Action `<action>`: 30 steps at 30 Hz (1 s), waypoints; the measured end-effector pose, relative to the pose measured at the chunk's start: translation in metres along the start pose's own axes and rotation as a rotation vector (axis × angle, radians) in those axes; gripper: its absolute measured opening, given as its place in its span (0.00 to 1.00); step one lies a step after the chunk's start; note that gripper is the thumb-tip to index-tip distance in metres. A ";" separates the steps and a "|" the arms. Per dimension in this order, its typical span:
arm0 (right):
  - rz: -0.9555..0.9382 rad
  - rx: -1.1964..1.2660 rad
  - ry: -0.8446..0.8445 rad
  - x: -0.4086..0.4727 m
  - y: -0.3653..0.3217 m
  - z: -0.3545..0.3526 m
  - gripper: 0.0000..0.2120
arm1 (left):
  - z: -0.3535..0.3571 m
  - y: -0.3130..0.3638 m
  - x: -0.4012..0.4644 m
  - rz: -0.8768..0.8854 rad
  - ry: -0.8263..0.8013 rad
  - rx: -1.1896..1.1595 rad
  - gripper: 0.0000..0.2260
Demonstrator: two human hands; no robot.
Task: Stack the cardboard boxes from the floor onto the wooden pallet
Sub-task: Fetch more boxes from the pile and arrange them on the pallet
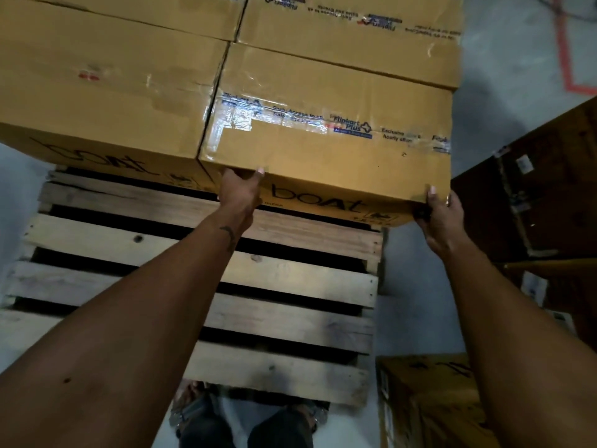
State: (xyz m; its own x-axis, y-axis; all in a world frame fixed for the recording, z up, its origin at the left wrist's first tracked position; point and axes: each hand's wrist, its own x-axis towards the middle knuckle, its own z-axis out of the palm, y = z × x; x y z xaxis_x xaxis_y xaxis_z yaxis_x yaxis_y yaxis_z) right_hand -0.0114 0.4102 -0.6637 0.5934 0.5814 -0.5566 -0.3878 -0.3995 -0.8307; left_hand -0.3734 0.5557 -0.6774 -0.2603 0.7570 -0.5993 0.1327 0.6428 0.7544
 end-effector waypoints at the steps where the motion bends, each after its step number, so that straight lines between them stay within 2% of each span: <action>1: -0.003 -0.037 -0.016 0.001 0.000 -0.002 0.32 | -0.001 -0.001 0.001 0.010 0.004 0.001 0.27; 3: -0.015 -0.142 -0.026 0.001 0.000 -0.004 0.37 | -0.003 -0.009 0.007 0.015 0.000 0.030 0.33; 6: -0.018 -0.255 0.074 -0.004 0.004 -0.002 0.36 | -0.004 -0.037 0.023 -0.008 -0.001 0.138 0.40; 10: -0.121 -0.336 0.128 -0.039 0.016 0.003 0.33 | -0.018 -0.013 -0.077 0.003 -0.052 0.213 0.29; 13: -0.291 -0.542 0.031 -0.081 0.023 -0.004 0.32 | -0.030 -0.017 -0.142 0.056 -0.161 0.288 0.27; 16: -0.396 -0.762 -0.017 -0.124 0.015 -0.014 0.33 | -0.045 -0.014 -0.200 0.167 -0.262 0.376 0.30; 19: -0.456 -0.886 -0.053 -0.179 -0.022 -0.021 0.34 | -0.062 0.014 -0.266 0.319 -0.344 0.474 0.31; 23: -0.608 -0.931 -0.078 -0.261 -0.098 -0.024 0.30 | -0.084 0.083 -0.358 0.523 -0.429 0.527 0.35; 30: -0.616 -0.911 -0.038 -0.402 -0.240 -0.034 0.30 | -0.110 0.211 -0.494 0.709 -0.519 0.456 0.37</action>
State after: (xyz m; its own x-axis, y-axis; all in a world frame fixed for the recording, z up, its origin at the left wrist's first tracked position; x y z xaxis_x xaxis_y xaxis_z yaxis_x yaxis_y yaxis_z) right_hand -0.1325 0.2479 -0.2401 0.4780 0.8761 -0.0623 0.6426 -0.3972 -0.6552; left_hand -0.3218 0.3045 -0.1930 0.4590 0.8712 -0.1740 0.4793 -0.0780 0.8742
